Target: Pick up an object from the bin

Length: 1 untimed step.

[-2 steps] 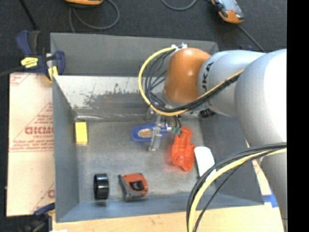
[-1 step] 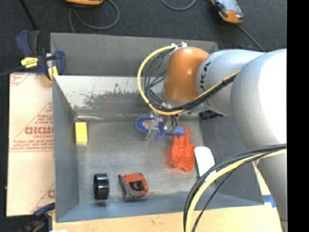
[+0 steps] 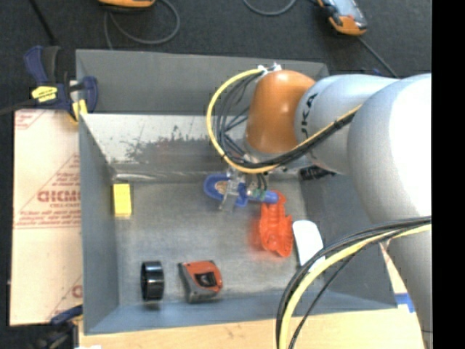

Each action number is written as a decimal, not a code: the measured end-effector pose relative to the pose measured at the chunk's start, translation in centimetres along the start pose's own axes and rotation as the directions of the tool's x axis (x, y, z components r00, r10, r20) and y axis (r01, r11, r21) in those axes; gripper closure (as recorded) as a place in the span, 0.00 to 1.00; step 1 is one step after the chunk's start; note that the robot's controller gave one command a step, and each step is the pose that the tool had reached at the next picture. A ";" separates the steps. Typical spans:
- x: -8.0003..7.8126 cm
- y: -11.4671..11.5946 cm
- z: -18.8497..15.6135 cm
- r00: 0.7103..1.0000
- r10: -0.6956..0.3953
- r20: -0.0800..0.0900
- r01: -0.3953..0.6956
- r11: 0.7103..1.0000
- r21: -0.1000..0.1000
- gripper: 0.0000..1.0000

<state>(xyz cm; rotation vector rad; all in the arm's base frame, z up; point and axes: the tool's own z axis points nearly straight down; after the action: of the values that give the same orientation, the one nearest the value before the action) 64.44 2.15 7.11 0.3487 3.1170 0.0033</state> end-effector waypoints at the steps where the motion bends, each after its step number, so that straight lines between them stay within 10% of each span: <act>1: 0.2 0.0 -0.5 1.000 0.000 -0.006 0.000 1.000 0.001 1.00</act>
Offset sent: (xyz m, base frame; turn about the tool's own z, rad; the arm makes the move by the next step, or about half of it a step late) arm -0.0001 -0.0001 0.0445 0.0000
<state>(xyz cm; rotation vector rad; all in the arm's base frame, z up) 64.26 2.15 7.57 0.3498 3.1232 0.0023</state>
